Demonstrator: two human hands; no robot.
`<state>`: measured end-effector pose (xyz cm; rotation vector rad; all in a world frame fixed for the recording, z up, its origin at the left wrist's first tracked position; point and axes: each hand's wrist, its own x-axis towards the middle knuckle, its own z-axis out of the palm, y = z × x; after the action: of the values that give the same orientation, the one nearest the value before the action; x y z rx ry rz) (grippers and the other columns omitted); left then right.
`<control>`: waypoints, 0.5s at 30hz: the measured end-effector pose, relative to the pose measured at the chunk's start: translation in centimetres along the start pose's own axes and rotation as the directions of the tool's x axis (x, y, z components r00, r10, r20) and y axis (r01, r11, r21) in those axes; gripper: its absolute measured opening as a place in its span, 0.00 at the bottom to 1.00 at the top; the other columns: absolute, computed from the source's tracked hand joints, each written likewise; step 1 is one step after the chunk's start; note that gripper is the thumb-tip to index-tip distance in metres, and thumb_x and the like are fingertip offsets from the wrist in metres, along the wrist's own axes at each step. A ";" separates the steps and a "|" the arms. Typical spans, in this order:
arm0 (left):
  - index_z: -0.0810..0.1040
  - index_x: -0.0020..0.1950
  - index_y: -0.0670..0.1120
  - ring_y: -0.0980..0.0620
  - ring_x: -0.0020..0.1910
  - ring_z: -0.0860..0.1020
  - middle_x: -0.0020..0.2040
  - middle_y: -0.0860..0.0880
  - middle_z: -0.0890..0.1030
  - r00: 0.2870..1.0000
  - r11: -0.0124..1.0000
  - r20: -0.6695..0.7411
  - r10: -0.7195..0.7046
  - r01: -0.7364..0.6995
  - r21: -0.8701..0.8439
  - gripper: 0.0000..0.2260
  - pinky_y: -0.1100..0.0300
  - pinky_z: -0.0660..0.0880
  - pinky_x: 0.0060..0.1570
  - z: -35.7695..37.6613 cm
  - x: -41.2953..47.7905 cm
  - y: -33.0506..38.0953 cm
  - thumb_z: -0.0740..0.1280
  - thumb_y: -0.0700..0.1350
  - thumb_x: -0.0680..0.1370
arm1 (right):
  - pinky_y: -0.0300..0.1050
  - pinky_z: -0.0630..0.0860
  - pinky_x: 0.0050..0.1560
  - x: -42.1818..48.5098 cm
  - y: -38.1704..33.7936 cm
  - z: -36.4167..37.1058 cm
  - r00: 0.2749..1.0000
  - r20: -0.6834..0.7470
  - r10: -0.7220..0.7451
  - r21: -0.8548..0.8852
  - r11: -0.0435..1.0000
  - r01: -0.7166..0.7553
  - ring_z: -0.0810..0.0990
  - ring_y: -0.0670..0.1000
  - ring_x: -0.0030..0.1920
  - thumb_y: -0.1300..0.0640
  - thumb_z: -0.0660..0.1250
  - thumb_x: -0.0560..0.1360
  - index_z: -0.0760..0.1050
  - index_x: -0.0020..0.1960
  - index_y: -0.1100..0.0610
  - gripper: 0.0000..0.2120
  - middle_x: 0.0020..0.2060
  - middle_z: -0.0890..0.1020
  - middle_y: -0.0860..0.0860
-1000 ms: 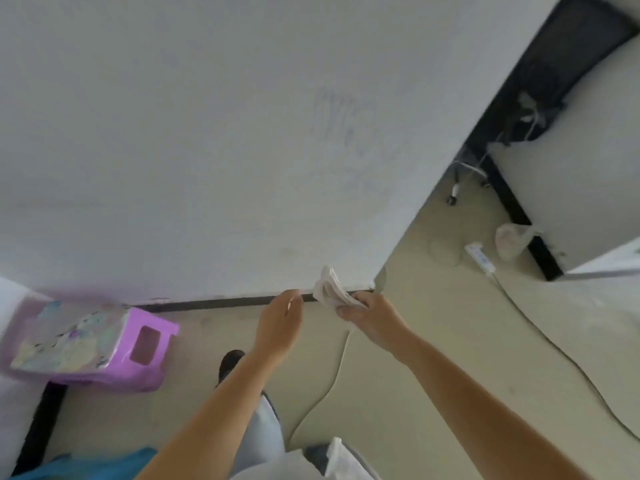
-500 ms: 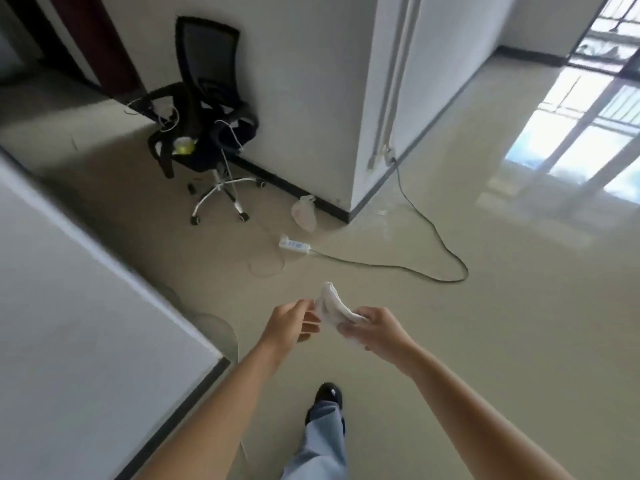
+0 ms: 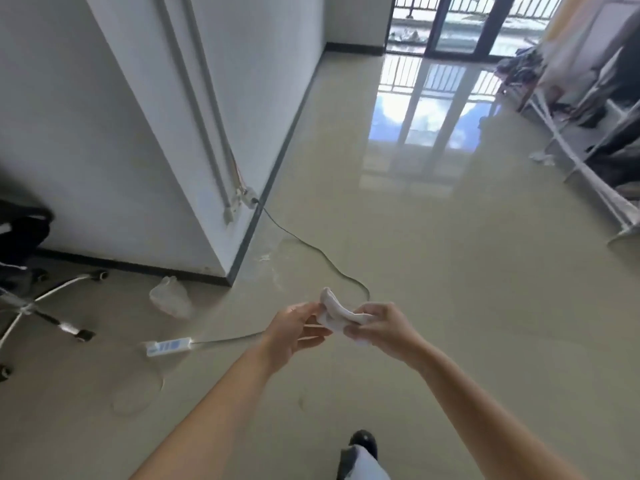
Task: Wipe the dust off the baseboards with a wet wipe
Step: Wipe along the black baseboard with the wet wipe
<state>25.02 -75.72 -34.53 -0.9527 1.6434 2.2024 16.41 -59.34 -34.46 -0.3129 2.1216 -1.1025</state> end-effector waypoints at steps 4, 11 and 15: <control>0.79 0.46 0.46 0.51 0.36 0.79 0.39 0.48 0.79 0.996 1.000 0.090 0.007 -0.010 0.024 0.07 0.60 0.77 0.44 4.5 9.8 6.4 0.63 0.46 0.79 | 0.43 0.68 0.38 7.8 -0.4 -7.7 0.999 -0.050 0.001 0.074 0.997 0.002 0.74 0.49 0.35 0.53 0.73 0.61 0.82 0.42 0.56 0.11 0.33 0.78 0.51; 0.77 0.53 0.45 0.51 0.38 0.82 0.43 0.46 0.81 0.995 0.998 0.101 0.003 0.003 -0.064 0.07 0.60 0.79 0.44 9.7 24.4 17.5 0.60 0.41 0.79 | 0.36 0.72 0.40 22.1 -4.6 -20.5 0.999 -0.030 -0.031 0.209 0.977 0.037 0.78 0.48 0.40 0.60 0.70 0.63 0.82 0.47 0.57 0.13 0.40 0.82 0.53; 0.76 0.55 0.45 0.50 0.42 0.82 0.47 0.45 0.81 0.997 0.988 0.078 0.003 0.009 -0.154 0.08 0.58 0.78 0.50 8.6 30.7 22.9 0.61 0.42 0.78 | 0.37 0.72 0.45 30.1 -8.8 -23.8 0.999 0.003 -0.047 0.207 0.977 0.045 0.79 0.45 0.40 0.61 0.66 0.65 0.83 0.48 0.59 0.13 0.40 0.84 0.52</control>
<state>-13.82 -81.53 -34.60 -0.8939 1.4543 2.3611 -22.48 -65.19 -33.02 -0.2682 1.9806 -1.3342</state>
